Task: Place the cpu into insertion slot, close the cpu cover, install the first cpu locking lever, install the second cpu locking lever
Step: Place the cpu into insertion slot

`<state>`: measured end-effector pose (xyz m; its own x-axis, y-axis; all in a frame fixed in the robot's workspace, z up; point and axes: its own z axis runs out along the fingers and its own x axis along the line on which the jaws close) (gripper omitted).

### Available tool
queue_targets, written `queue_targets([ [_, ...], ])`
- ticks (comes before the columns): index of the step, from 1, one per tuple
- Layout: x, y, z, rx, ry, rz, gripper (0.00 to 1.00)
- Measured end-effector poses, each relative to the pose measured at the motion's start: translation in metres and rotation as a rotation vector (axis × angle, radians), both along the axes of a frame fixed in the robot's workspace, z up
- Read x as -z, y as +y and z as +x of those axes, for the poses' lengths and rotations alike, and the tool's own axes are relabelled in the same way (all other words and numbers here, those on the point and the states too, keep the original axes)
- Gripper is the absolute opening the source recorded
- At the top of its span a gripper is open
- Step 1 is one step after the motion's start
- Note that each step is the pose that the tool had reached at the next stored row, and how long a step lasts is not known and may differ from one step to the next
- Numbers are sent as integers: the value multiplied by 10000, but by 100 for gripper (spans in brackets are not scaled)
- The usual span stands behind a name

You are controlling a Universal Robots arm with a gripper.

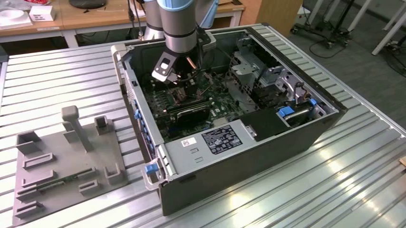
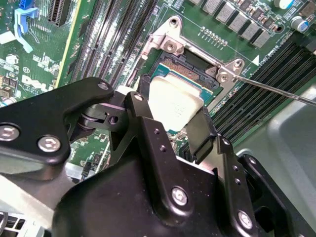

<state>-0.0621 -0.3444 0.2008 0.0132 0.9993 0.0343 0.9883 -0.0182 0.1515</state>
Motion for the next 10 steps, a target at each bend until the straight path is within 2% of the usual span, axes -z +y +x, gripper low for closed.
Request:
queue_targets([
  [10, 9, 0, -1, -5, 0, -1, 54],
])
